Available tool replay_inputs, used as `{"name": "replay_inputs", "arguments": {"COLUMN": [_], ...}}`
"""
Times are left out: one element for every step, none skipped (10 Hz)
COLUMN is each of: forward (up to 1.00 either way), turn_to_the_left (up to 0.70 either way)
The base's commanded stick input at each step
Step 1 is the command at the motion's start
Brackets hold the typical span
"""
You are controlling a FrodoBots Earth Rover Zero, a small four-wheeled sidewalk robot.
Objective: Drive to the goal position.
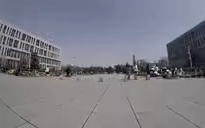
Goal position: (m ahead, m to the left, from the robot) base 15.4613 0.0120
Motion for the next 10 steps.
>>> {"name": "replay_inputs", "arguments": {"forward": [1.00,1.00,1.00,1.00,1.00,1.00,1.00,1.00,1.00,1.00], "turn_to_the_left": [-0.02,-0.02,-0.02,-0.02,-0.02,-0.02,-0.02,-0.02,-0.22,-0.40]}}
